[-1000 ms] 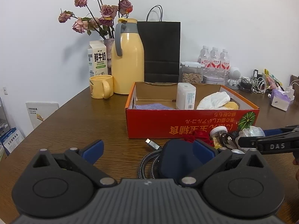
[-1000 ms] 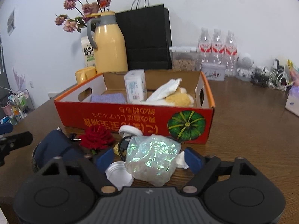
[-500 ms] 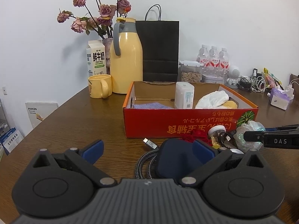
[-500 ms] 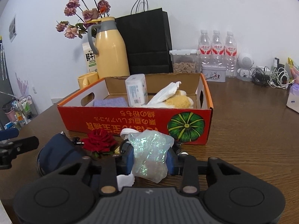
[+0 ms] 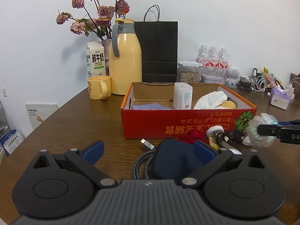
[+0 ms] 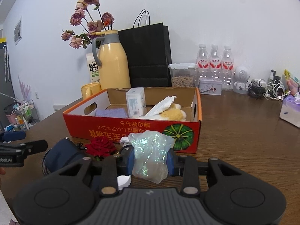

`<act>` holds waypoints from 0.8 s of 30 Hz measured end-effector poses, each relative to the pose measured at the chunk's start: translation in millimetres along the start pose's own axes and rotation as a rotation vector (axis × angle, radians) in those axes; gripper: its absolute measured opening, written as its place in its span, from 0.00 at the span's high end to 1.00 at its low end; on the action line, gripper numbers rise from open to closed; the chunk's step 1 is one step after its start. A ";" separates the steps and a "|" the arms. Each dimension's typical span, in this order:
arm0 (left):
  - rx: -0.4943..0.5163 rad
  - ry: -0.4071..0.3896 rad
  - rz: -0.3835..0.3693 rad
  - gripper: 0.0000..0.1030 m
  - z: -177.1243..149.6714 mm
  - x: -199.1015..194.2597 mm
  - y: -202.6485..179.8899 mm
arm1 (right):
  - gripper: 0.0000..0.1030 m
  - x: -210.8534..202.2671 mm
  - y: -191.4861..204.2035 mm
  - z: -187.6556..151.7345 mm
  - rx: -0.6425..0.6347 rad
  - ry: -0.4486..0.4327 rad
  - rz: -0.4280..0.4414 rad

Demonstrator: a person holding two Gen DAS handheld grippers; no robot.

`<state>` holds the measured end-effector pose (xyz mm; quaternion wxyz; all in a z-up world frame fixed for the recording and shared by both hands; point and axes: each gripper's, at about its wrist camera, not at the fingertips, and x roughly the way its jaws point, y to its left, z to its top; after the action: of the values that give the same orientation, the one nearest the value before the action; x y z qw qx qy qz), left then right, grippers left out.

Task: Organize objects
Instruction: 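Grasp the iridescent plastic bag with the right tool, then grasp the black braided cable with the left tool and lift it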

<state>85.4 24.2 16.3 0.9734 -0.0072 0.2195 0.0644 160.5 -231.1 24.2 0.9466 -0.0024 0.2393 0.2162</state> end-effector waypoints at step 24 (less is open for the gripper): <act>-0.022 0.118 0.018 0.29 -26.8 16.1 33.9 | 0.68 -13.5 -2.0 -18.2 -0.004 0.014 -0.009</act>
<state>84.1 58.6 -14.4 0.9580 -0.0196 0.2761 0.0750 142.4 -240.3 14.0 0.9458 -0.0070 0.2454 0.2127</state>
